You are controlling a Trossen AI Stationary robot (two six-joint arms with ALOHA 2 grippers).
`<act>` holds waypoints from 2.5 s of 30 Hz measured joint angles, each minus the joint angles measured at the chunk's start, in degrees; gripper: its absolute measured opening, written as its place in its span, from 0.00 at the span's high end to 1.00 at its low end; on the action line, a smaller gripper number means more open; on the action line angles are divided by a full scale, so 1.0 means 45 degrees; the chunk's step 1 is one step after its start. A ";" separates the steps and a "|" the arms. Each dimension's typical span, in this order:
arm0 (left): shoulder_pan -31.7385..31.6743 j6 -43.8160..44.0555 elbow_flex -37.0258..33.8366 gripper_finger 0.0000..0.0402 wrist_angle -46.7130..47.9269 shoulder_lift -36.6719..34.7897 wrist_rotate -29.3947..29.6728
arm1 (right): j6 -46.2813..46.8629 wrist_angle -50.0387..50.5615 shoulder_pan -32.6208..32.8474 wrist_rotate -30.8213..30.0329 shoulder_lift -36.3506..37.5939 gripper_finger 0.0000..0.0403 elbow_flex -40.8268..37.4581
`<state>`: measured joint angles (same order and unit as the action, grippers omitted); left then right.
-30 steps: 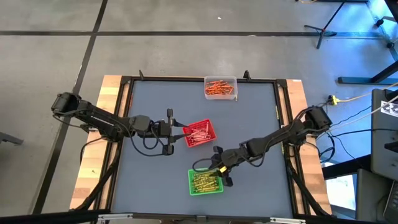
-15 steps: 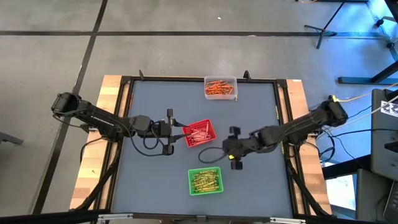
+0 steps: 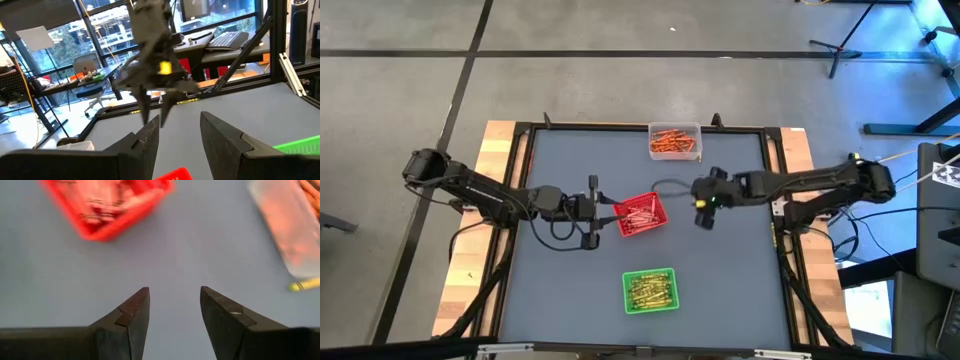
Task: Sort crayons
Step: Put the yellow crayon into the green bin
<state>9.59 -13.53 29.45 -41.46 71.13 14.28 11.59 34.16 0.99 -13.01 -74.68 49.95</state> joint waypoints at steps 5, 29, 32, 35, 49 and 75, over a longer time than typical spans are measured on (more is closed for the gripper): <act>0.0085 -0.0002 0.0000 0.68 -0.0026 0.0000 -0.0005 | 0.0532 -0.1368 -0.2426 0.0116 0.0956 0.57 -0.1685; 0.0066 -0.0030 0.0000 0.68 -0.0056 0.0000 0.0005 | 0.0591 -0.7291 -0.7773 0.0015 -0.0910 0.57 -0.4219; 0.0066 -0.0128 -0.0002 0.68 -0.0056 0.0000 0.0010 | 0.0303 -0.8158 -0.7934 0.0346 -0.1696 0.57 -0.4219; 0.0066 -0.0128 0.0000 0.68 -0.0056 0.0000 0.0015 | 0.0213 -0.8794 -0.8133 0.0412 -0.2420 0.57 -0.4147; 0.0066 -0.0133 0.0000 0.68 -0.0060 0.0000 0.0016 | -0.0004 -0.8212 -0.8294 0.0319 -0.5105 0.57 -0.2035; 0.0066 -0.0114 0.0000 0.68 -0.0038 0.0002 0.0005 | -0.0435 -0.6645 -0.8286 -0.0499 -0.5472 0.95 -0.1654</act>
<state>9.89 -14.04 29.45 -41.64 71.14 14.31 9.64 4.26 -36.30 -15.26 -99.30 42.50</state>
